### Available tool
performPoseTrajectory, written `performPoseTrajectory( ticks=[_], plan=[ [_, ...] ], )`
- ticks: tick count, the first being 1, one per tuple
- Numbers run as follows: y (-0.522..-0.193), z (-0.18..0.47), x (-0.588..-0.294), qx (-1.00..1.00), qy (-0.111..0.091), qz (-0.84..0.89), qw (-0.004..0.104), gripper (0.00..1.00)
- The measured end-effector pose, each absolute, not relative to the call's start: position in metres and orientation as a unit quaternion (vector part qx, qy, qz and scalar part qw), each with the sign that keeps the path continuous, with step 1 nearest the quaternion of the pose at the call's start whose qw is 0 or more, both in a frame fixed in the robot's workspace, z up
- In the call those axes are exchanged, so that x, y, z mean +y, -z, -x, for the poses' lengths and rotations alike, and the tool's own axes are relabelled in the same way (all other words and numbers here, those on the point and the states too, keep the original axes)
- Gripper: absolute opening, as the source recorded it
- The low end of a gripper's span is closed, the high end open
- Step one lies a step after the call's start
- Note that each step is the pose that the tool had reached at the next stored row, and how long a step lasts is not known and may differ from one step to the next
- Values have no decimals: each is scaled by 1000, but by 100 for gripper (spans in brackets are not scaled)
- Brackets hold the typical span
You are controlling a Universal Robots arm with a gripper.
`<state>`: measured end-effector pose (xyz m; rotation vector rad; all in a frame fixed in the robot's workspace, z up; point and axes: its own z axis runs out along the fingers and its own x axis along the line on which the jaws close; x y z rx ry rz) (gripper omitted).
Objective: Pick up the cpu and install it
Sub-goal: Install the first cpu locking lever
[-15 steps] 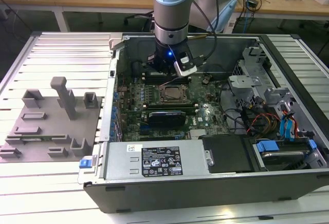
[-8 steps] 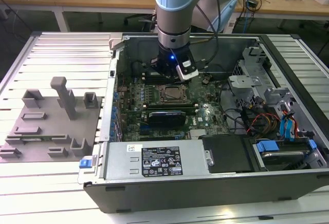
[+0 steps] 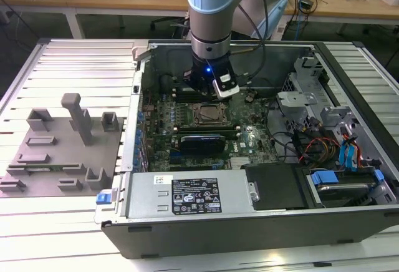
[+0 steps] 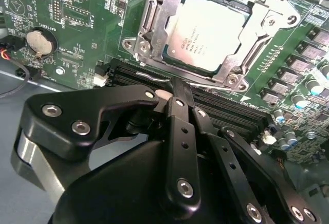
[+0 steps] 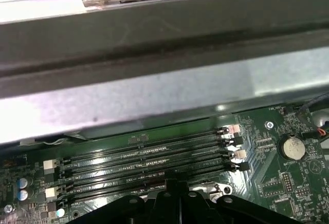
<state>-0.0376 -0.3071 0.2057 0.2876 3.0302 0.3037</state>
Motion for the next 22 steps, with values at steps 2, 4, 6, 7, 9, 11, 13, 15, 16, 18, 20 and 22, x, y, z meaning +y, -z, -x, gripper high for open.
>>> performPoseTrajectory(
  ticks=[2, 4, 6, 7, 9, 11, 13, 15, 16, 18, 20, 22],
  plan=[
    [-205, 38, -307, 989, -100, -95, 48, 11],
    [-204, 38, -307, 989, -100, -96, 56, 11],
    [-204, 38, -307, 988, -99, -99, 66, 11],
    [-204, 39, -307, 988, -94, -100, 70, 11],
    [-204, 40, -307, 988, -89, -102, 73, 11],
    [-204, 42, -307, 988, -86, -104, 75, 11],
    [-204, 47, -305, 988, -85, -105, 76, 11],
    [-204, 48, -304, 988, -85, -106, 76, 11],
    [-204, 49, -303, 988, -84, -107, 76, 11],
    [-204, 49, -301, 988, -84, -109, 76, 11],
    [-204, 49, -300, 987, -84, -111, 76, 11],
    [-203, 49, -300, 987, -83, -114, 77, 11]
  ],
)
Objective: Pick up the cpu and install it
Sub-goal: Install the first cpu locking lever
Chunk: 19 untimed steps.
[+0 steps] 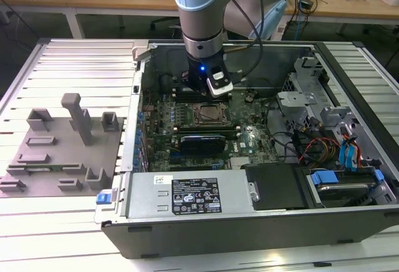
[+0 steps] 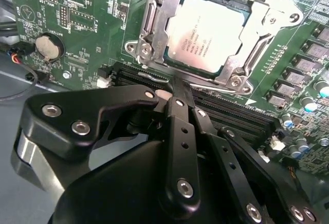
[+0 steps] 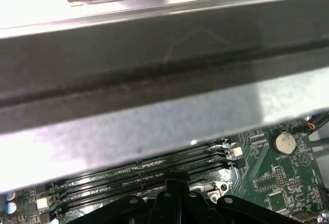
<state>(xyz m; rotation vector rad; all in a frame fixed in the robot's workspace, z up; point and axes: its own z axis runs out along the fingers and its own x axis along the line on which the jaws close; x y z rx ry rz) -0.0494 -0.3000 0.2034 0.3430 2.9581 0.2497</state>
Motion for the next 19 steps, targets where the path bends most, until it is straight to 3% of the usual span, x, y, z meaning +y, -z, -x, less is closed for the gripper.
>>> performPoseTrajectory(
  ticks=[19],
  plan=[
    [-198, 49, -295, 983, -70, -150, 81, 11]
  ],
)
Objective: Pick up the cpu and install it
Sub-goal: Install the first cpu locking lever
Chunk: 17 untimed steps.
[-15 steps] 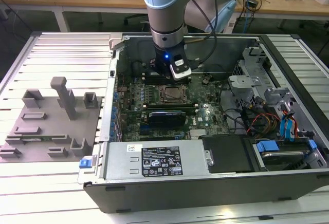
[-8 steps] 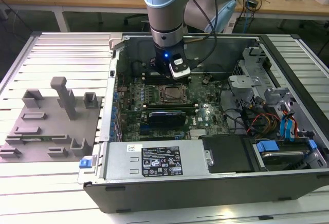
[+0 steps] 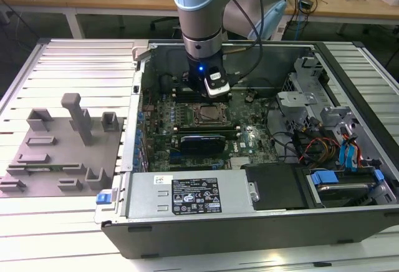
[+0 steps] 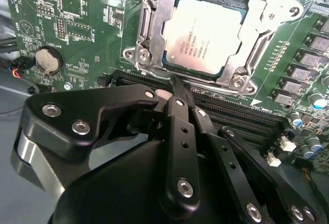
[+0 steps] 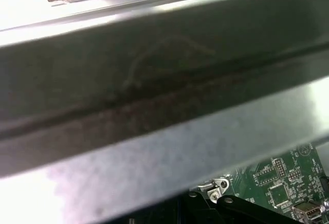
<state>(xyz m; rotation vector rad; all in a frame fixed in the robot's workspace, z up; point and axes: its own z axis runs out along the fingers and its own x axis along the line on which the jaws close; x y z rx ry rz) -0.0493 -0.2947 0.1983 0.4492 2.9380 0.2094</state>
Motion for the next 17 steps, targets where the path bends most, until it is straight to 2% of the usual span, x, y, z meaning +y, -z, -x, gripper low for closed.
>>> performPoseTrajectory(
  ticks=[13, 17],
  plan=[
    [-201, 39, -292, 982, -70, -158, 81, 11],
    [-206, 39, -291, 982, -64, -157, 82, 11]
  ],
)
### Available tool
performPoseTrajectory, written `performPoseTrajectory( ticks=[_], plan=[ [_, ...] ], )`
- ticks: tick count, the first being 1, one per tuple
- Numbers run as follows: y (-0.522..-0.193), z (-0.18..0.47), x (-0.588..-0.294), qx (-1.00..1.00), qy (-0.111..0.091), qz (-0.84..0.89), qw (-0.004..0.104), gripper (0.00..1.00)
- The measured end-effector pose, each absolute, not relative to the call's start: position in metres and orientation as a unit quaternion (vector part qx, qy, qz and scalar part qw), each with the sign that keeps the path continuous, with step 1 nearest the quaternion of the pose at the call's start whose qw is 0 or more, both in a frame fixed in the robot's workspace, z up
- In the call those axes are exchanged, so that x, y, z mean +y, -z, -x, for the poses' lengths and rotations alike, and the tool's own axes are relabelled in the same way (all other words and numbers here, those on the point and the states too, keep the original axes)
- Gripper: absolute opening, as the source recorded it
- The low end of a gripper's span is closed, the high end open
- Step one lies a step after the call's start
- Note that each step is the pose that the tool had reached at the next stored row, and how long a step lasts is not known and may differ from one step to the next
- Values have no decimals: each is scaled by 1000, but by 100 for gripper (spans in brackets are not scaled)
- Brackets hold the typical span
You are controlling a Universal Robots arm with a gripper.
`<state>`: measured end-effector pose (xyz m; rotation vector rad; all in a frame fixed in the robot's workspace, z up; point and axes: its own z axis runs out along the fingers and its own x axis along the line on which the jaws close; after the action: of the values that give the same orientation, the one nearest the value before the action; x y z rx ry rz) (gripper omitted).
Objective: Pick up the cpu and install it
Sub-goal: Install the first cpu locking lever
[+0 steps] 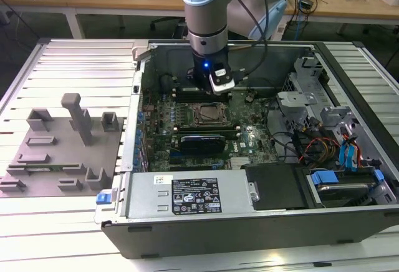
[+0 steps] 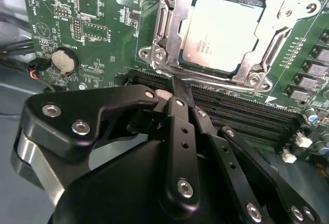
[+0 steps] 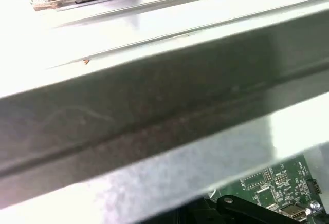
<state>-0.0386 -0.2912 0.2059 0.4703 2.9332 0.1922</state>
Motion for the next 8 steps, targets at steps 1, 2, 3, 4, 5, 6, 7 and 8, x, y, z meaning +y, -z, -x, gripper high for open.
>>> performPoseTrajectory(
  ticks=[1, 2, 3, 4, 5, 6, 7, 8],
  plan=[
    [-207, 39, -291, 983, -55, -157, 84, 11],
    [-207, 39, -291, 983, -47, -156, 85, 11],
    [-207, 39, -291, 984, -33, -155, 87, 11],
    [-208, 39, -291, 984, -17, -153, 90, 11],
    [-209, 39, -291, 984, -9, -153, 91, 11],
    [-211, 39, -291, 984, -4, -152, 92, 11],
    [-212, 39, -291, 984, -1, -152, 92, 11],
    [-213, 39, -291, 984, 1, -152, 93, 11]
  ],
)
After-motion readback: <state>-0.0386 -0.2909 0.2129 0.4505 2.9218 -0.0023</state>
